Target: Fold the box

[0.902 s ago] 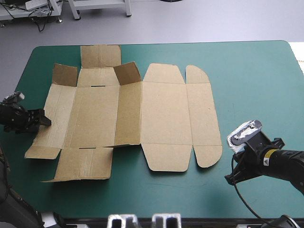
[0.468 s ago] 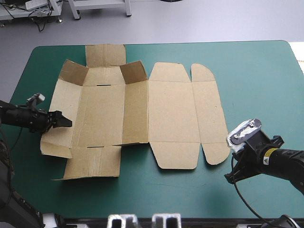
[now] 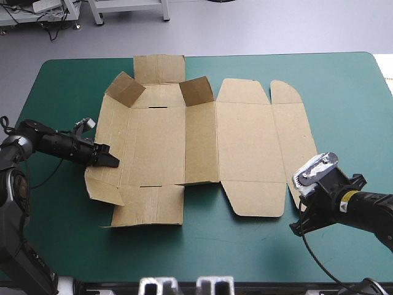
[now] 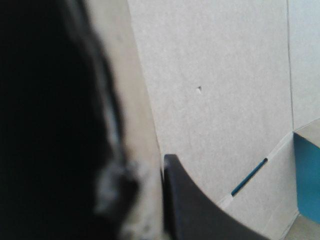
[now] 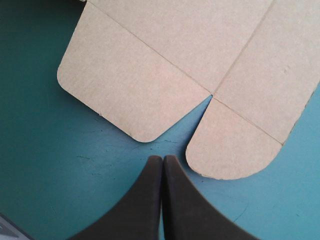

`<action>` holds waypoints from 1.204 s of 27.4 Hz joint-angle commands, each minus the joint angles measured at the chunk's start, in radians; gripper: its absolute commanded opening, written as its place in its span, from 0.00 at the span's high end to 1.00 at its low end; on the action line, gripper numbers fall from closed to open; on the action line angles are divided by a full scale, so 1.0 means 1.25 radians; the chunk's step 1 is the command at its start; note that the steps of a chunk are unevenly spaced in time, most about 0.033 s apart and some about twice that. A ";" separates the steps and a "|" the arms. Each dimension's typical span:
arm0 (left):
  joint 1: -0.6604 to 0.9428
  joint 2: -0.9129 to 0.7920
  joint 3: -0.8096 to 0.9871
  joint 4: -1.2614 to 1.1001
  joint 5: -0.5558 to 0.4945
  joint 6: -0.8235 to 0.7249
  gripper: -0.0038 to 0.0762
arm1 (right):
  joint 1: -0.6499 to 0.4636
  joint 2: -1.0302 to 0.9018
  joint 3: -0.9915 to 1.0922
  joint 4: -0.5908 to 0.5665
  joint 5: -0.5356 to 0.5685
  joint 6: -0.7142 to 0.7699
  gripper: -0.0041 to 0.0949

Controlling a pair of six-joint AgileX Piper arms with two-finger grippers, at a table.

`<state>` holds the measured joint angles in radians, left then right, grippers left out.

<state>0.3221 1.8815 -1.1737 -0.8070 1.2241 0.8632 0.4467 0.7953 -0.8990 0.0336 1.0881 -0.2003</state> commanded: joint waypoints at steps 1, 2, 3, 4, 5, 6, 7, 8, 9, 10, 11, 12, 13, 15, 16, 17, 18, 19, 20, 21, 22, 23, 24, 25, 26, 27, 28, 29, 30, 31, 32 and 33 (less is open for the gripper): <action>-0.048 -0.073 -0.050 -0.026 0.061 0.045 0.97 | -0.004 -0.002 -0.028 -0.001 -0.039 -0.008 0.98; -0.061 -0.090 -0.066 -0.025 0.061 0.047 0.97 | -0.004 -0.002 -0.028 -0.001 -0.039 -0.008 0.98; -0.073 -0.103 -0.084 -0.025 0.061 0.053 0.97 | -0.004 -0.002 -0.028 -0.001 -0.040 -0.008 0.98; -0.086 -0.121 -0.103 -0.025 0.061 0.061 0.97 | -0.004 -0.002 -0.028 -0.001 -0.041 -0.008 0.98; -0.100 -0.140 -0.124 -0.023 0.061 0.070 0.97 | -0.004 -0.002 -0.028 -0.001 -0.041 -0.008 0.98; -0.111 -0.156 -0.141 -0.017 0.061 0.072 0.97 | -0.004 -0.002 -0.028 -0.001 -0.041 -0.008 0.98; -0.126 -0.175 -0.166 -0.004 0.060 0.074 0.97 | -0.004 -0.002 -0.028 0.003 -0.041 -0.004 0.98; -0.142 -0.195 -0.193 0.019 0.059 0.074 0.97 | -0.004 -0.002 -0.028 0.003 -0.041 0.000 0.98; -0.155 -0.214 -0.216 0.039 0.059 0.074 0.97 | -0.004 -0.002 -0.028 0.005 -0.041 0.000 0.98; -0.173 -0.232 -0.246 0.067 0.059 0.074 0.97 | -0.004 -0.002 -0.028 0.004 -0.044 0.000 0.98; -0.192 -0.249 -0.277 0.099 0.056 0.074 0.97 | -0.004 -0.002 -0.028 0.004 -0.051 0.000 0.98; -0.212 -0.261 -0.306 0.134 0.052 0.072 0.97 | -0.004 -0.002 -0.028 0.004 -0.060 0.000 0.98; -0.233 -0.275 -0.336 0.170 0.049 0.069 0.97 | -0.004 -0.002 -0.029 0.004 -0.072 0.002 0.98; -0.276 -0.294 -0.392 0.242 0.038 0.047 0.97 | -0.004 -0.002 -0.033 0.004 -0.110 0.014 0.98; -0.294 -0.298 -0.413 0.272 0.035 0.035 0.97 | -0.004 -0.002 -0.036 0.004 -0.125 0.014 0.98; -0.317 -0.303 -0.438 0.309 0.033 0.018 0.97 | -0.004 -0.002 -0.044 0.004 -0.141 0.013 0.98; -0.341 -0.307 -0.461 0.349 0.031 0.001 0.97 | -0.004 -0.002 -0.054 0.004 -0.156 0.013 0.98; -0.361 -0.307 -0.477 0.384 0.029 -0.011 0.97 | -0.004 -0.001 -0.063 0.003 -0.168 0.013 0.98; -0.387 -0.307 -0.495 0.431 0.029 -0.019 0.97 | -0.004 -0.001 -0.076 -0.002 -0.179 0.011 0.98; -0.415 -0.307 -0.506 0.482 0.029 -0.028 0.97 | -0.004 -0.001 -0.092 -0.003 -0.192 0.004 0.98; -0.446 -0.307 -0.510 0.535 0.025 -0.039 0.97 | -0.004 -0.001 -0.109 -0.005 -0.200 0.001 0.98; -0.479 -0.307 -0.512 0.591 0.019 -0.054 0.97 | -0.004 -0.001 -0.124 -0.005 -0.212 -0.003 0.98; -0.515 -0.307 -0.512 0.651 0.018 -0.073 0.97 | -0.004 0.000 -0.148 -0.005 -0.220 -0.008 0.98; -0.546 -0.307 -0.512 0.698 0.013 -0.087 0.97 | -0.004 0.004 -0.167 -0.005 -0.223 -0.010 0.98; -0.623 -0.305 -0.504 0.815 -0.011 -0.117 0.97 | -0.004 0.024 -0.224 -0.005 -0.215 -0.024 0.98; -0.654 -0.305 -0.504 0.856 -0.025 -0.135 0.97 | -0.004 0.038 -0.249 -0.005 -0.206 -0.035 0.98; -0.727 -0.305 -0.504 0.948 -0.077 -0.177 0.97 | -0.004 0.075 -0.319 -0.018 -0.183 -0.048 0.98; -0.754 -0.305 -0.504 0.991 -0.104 -0.190 0.97 | -0.004 0.093 -0.358 -0.032 -0.171 -0.050 0.98; -0.786 -0.305 -0.504 1.030 -0.128 -0.208 0.97 | -0.004 0.116 -0.399 -0.044 -0.155 -0.051 0.98; -0.815 -0.305 -0.504 1.062 -0.146 -0.223 0.97 | -0.004 0.140 -0.442 -0.055 -0.137 -0.051 0.98; -0.851 -0.305 -0.497 1.092 -0.169 -0.249 0.97 | -0.004 0.183 -0.507 -0.069 -0.099 -0.059 0.98; -0.877 -0.305 -0.484 1.107 -0.178 -0.266 0.97 | -0.004 0.216 -0.576 -0.077 -0.060 -0.075 0.98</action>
<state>-0.7163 1.5432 -1.7712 0.4866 1.1125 0.5988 0.4467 0.9971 -1.4622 -0.0270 0.9957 -0.2602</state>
